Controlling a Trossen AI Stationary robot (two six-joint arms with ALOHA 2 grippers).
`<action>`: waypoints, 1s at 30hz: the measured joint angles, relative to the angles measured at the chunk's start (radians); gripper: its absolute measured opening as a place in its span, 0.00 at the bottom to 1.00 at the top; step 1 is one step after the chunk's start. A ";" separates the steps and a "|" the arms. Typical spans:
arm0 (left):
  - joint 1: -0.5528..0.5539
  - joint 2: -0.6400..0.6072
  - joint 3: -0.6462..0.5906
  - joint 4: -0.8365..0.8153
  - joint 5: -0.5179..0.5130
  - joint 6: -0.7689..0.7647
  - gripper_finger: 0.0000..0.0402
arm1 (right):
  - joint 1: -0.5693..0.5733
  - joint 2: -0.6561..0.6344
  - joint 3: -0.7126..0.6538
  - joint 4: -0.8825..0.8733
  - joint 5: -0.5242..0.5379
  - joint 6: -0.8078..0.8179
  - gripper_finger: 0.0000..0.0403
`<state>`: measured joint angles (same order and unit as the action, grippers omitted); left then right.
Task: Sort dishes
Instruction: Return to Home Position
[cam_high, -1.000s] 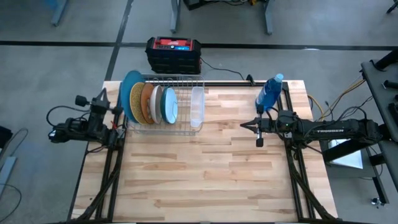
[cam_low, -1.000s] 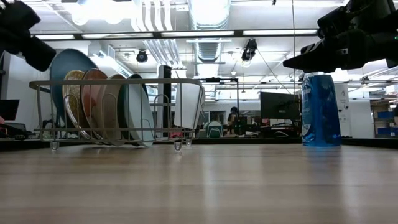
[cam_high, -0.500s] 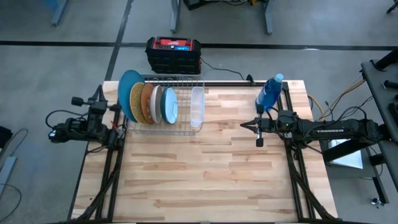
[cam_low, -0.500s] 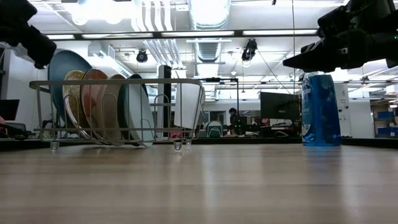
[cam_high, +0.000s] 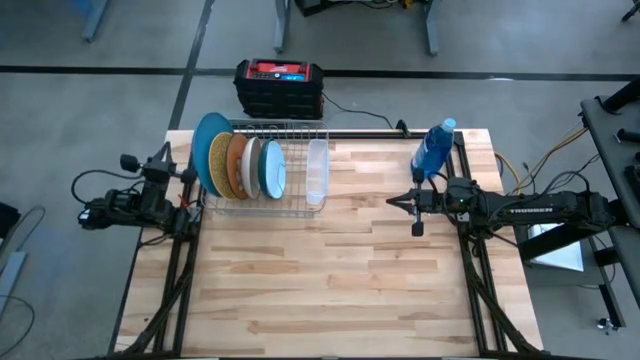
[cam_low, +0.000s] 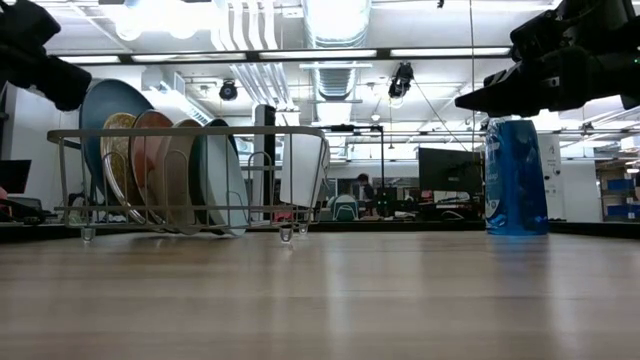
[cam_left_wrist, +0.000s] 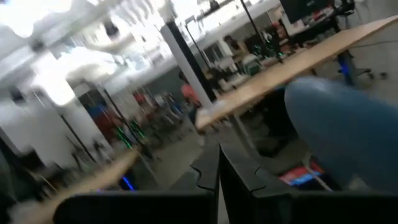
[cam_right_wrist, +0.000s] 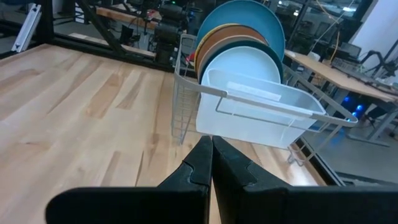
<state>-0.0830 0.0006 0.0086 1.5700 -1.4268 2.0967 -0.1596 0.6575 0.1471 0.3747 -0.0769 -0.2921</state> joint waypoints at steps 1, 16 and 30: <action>0.000 0.000 0.000 0.000 -0.027 -0.033 0.00 | 0.000 0.000 0.000 -0.003 0.000 0.004 0.00; -0.001 0.000 0.003 0.001 -0.125 0.265 0.00 | 0.000 0.000 0.000 -0.003 -0.001 0.007 0.00; 0.000 0.000 0.008 -0.006 -0.102 0.468 0.00 | 0.000 0.000 0.001 0.002 0.000 0.005 0.00</action>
<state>-0.0830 0.0010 0.0170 1.5640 -1.5284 2.5643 -0.1593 0.6575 0.1480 0.3763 -0.0770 -0.2871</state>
